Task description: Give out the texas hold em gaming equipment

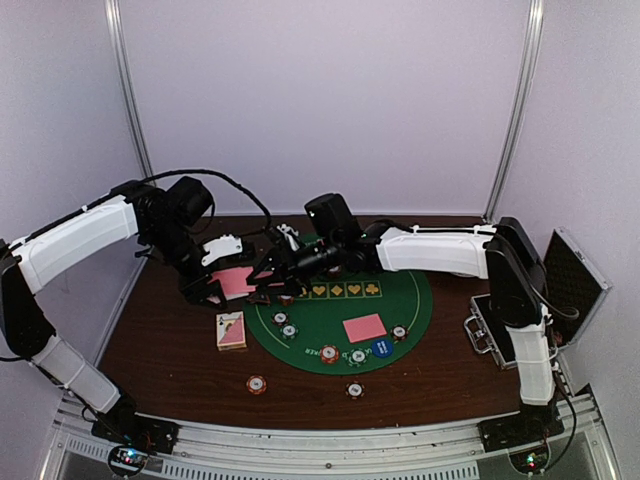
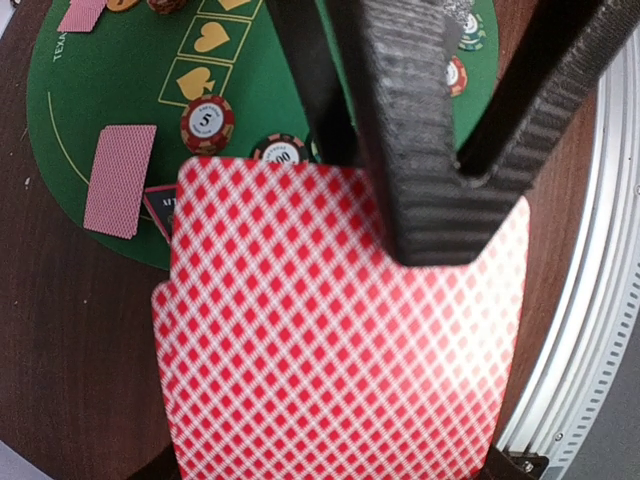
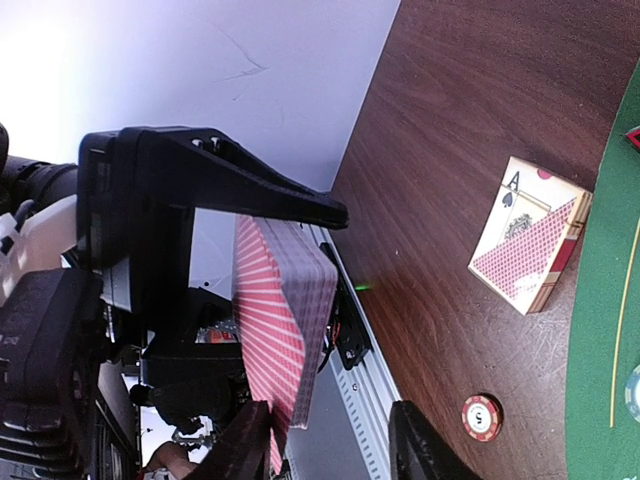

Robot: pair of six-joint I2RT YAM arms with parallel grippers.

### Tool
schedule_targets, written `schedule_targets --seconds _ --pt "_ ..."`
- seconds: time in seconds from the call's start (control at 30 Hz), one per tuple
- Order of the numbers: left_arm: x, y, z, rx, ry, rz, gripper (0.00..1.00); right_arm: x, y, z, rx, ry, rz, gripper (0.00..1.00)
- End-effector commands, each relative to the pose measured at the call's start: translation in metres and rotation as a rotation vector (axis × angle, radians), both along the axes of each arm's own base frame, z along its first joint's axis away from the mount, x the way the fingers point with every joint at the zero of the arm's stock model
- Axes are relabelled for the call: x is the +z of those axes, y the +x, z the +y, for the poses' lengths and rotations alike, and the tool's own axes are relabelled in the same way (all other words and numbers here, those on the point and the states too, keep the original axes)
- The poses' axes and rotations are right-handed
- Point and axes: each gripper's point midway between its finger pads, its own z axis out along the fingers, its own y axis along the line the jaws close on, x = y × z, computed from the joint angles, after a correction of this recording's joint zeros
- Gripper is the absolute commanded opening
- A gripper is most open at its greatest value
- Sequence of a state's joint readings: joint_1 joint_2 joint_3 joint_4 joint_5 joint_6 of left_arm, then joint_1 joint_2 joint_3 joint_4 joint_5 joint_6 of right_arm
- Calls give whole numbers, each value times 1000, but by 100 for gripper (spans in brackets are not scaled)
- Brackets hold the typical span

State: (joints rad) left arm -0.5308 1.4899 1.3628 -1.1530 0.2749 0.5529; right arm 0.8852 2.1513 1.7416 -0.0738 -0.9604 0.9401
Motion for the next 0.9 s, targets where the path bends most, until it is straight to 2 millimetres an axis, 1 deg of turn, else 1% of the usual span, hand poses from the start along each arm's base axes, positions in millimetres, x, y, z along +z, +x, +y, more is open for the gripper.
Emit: schedule_targets --seconds 0.0,0.17,0.47,0.7,0.87 --pt "9 10 -5 -8 -30 -59 0 26 1 -5 -11 45 -34 42" --pt "5 13 -3 -3 -11 -64 0 33 0 -2 -1 77 -25 35" --pt "-3 20 -1 9 16 -71 0 38 -3 -3 9 95 -14 21" --pt "-6 20 0 8 25 -70 0 34 -1 -11 1 78 -9 13" --pt "-7 20 1 7 28 -72 0 37 3 -15 -8 81 -6 9"
